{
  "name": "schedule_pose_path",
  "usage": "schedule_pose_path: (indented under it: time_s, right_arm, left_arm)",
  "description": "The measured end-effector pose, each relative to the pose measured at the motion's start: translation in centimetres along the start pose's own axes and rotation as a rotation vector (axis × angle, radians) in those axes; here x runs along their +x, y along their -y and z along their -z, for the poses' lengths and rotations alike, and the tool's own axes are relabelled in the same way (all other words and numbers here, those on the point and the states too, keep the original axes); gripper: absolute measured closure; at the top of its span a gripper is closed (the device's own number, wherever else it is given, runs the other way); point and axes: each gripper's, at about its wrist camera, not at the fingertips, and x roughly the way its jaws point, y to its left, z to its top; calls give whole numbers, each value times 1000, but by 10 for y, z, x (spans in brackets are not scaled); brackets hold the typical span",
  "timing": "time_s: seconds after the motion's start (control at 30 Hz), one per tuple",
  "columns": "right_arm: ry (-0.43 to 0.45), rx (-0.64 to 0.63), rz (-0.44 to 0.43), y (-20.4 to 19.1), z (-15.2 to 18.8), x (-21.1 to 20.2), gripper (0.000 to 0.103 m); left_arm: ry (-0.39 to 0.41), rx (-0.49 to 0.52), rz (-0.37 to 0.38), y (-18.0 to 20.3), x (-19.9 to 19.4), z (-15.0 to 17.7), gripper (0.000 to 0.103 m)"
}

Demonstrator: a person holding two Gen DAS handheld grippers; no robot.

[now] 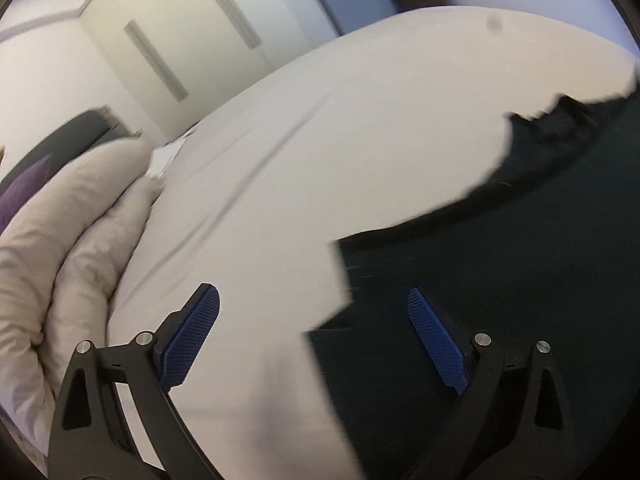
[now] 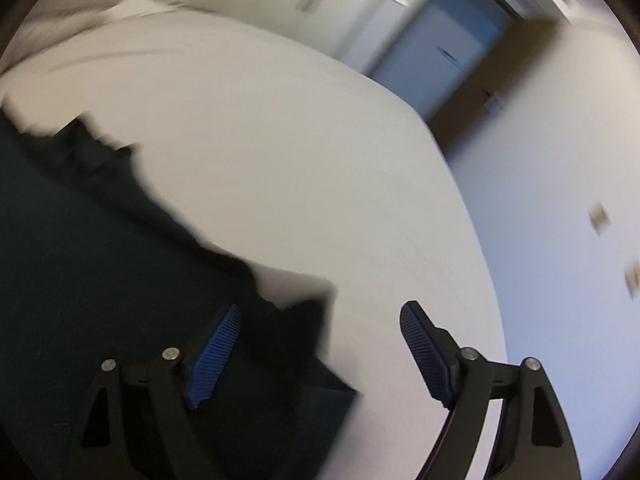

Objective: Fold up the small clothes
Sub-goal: 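Open both tools and release the folded hem onto the sweater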

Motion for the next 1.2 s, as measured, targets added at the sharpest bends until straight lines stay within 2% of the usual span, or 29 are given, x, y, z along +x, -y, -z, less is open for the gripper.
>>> schedule_pose_path:
  time_s: [0.07, 0.13, 0.23, 0.3, 0.37, 0.53, 0.7, 0.83, 0.97, 1.07, 1.13, 1.2]
  right_arm:
    - [-13, 110, -74, 23, -2, 0, 20]
    - [-35, 208, -80, 41, 3, 1, 17]
    - [-41, 388, -155, 70, 8, -5, 16]
    - [-59, 492, -153, 86, 9, -7, 16]
    - [-58, 545, -172, 86, 15, -17, 16]
    - [-13, 534, -259, 70, 13, -41, 17]
    - [-42, 460, -257, 47, 20, -42, 24]
    - [-55, 532, -283, 50, 40, -35, 25]
    - [-31, 590, -292, 56, 45, -38, 28]
    - [27, 675, -421, 65, 46, -50, 32]
    - [48, 740, -562, 61, 43, -53, 32]
    - [42, 805, -742, 46, 41, -48, 32]
  left_arm:
    - [-11, -61, -8, -17, 2, -3, 6]
    - [-19, -124, -23, -34, 2, -2, 6]
    - [-18, -197, -28, -51, -4, 1, 6]
    - [-2, -237, -24, -72, -18, 10, 6]
    - [7, -287, -8, -81, -24, 12, 6]
    - [9, -410, 62, -113, -57, 39, 6]
    - [-30, -543, 132, -125, -72, 72, 6]
    - [-45, -536, 156, -116, -73, 85, 7]
    - [-5, -521, 182, -108, -80, 84, 7]
    - [40, -527, 283, -90, -89, 71, 7]
    - [37, -506, 350, -66, -90, 60, 7]
    - [46, -473, 399, -43, -90, 51, 7]
